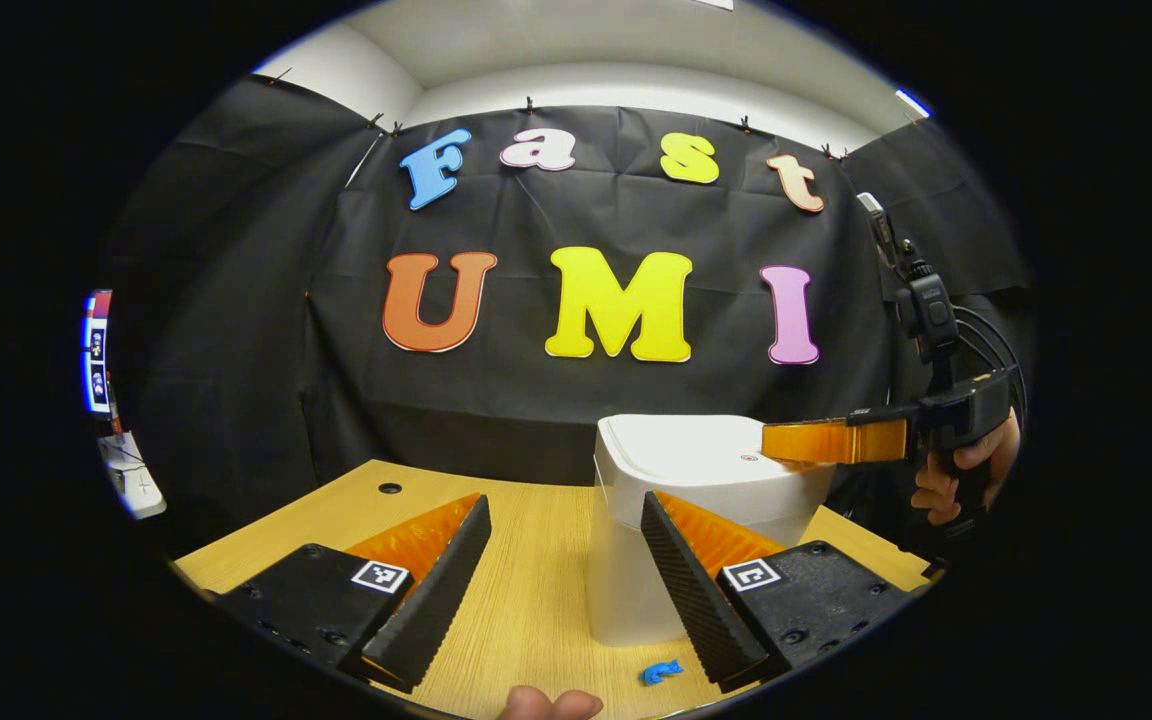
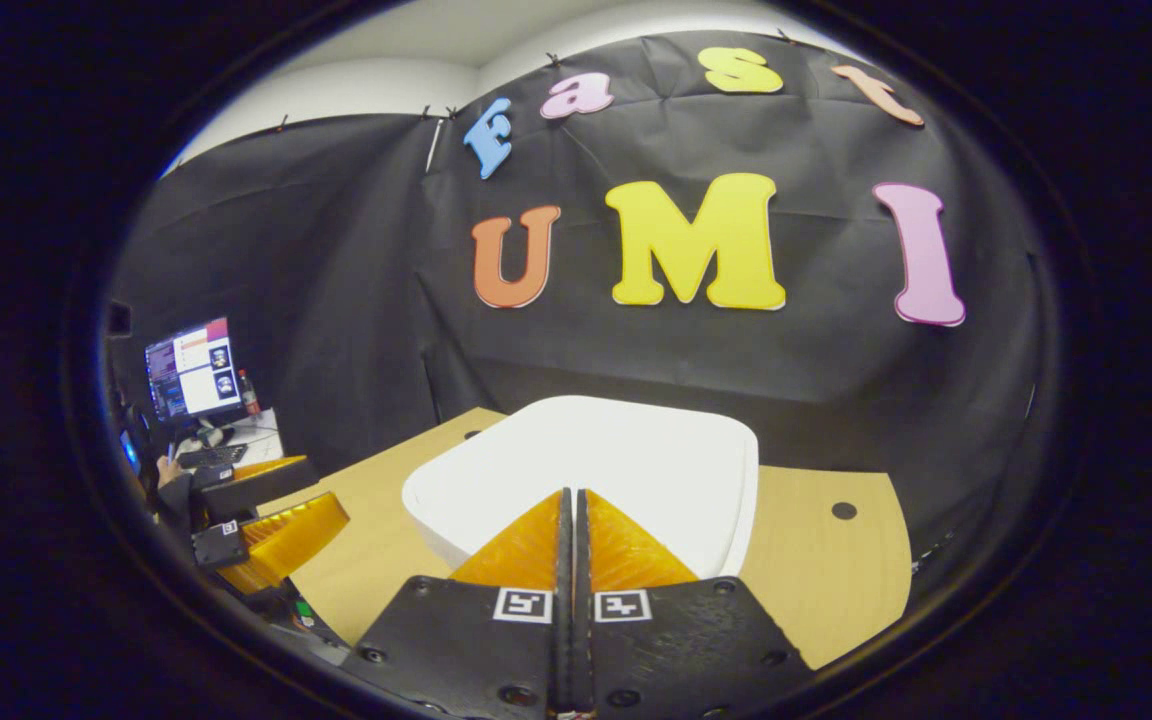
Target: Press the lid of the desktop garbage bin to open it, pick up the crumpled paper on the desktop and throw it into the bin, then pick up the pop can on the desktop and drop it into the bin, and finally close the garbage bin lid.
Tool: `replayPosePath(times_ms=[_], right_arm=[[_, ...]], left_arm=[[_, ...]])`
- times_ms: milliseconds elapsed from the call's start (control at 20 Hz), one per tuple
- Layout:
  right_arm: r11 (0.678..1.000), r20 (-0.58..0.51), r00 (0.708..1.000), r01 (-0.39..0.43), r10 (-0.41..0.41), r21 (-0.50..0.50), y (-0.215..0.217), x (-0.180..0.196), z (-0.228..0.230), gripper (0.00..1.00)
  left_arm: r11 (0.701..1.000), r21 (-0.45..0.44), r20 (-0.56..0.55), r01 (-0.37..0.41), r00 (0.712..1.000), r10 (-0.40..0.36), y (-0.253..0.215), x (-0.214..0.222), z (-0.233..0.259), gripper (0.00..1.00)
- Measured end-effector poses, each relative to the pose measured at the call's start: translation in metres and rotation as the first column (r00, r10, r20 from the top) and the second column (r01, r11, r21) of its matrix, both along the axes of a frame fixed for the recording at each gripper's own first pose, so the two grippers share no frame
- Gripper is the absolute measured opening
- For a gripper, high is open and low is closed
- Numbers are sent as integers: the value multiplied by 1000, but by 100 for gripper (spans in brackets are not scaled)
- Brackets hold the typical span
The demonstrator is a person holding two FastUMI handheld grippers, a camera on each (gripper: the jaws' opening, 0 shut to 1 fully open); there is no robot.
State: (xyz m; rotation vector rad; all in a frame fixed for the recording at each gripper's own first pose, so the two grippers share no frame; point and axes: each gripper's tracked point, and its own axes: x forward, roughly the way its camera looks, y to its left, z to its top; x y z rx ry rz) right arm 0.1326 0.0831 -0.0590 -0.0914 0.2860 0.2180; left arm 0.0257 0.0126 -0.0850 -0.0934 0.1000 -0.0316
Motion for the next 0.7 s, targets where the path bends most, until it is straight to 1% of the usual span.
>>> replayPosePath(times_ms=[50, 100, 150, 200, 250, 300, 350, 400, 450, 550, 700], right_arm=[[1000, 27, 1000, 4, -5, 9, -1, -3, 8, 1], [999, 55, 998, 23, -25, 40, -3, -6, 16, 4], [997, 79, 996, 42, -47, 59, -4, -10, 21, 1], [997, 120, 992, 40, -48, 63, -5, -13, 26, 7], [998, 167, 984, 55, -61, 42, -8, -15, 37, 33], [998, 209, 976, 63, -67, 26, -9, -17, 45, 40], [998, 245, 967, 67, -68, 14, -9, -18, 54, 60], [997, 279, 958, 75, -73, 2, -14, -20, 62, 73], [997, 304, 950, 79, -75, 0, -16, -24, 69, 89], [995, 354, 931, 99, -92, -2, -22, -32, 80, 98], [996, 398, 913, 86, -85, 14, -18, -45, 85, 99]], left_arm=[[1000, -12, 12, 10, 1000, -10, -3, -2, -1, 98], [999, -27, 21, 25, 999, -24, -9, -3, -2, 98], [999, -39, 21, 30, 999, -30, -13, -5, -5, 98], [999, -44, 15, 29, 999, -29, -13, -4, -9, 97], [999, -40, 7, 26, 1000, -26, -13, -3, -12, 98], [999, -30, 1, 24, 1000, -24, -15, -4, -16, 98], [1000, -20, -2, 22, 1000, -22, -16, -5, -18, 98], [1000, -11, -2, 22, 1000, -22, -17, -7, -19, 98], [1000, -7, -4, 29, 1000, -29, -22, -8, -21, 98], [999, -8, -3, 46, 999, -46, -30, -8, -22, 98], [999, -4, -5, 48, 999, -48, -34, -10, -24, 98]])
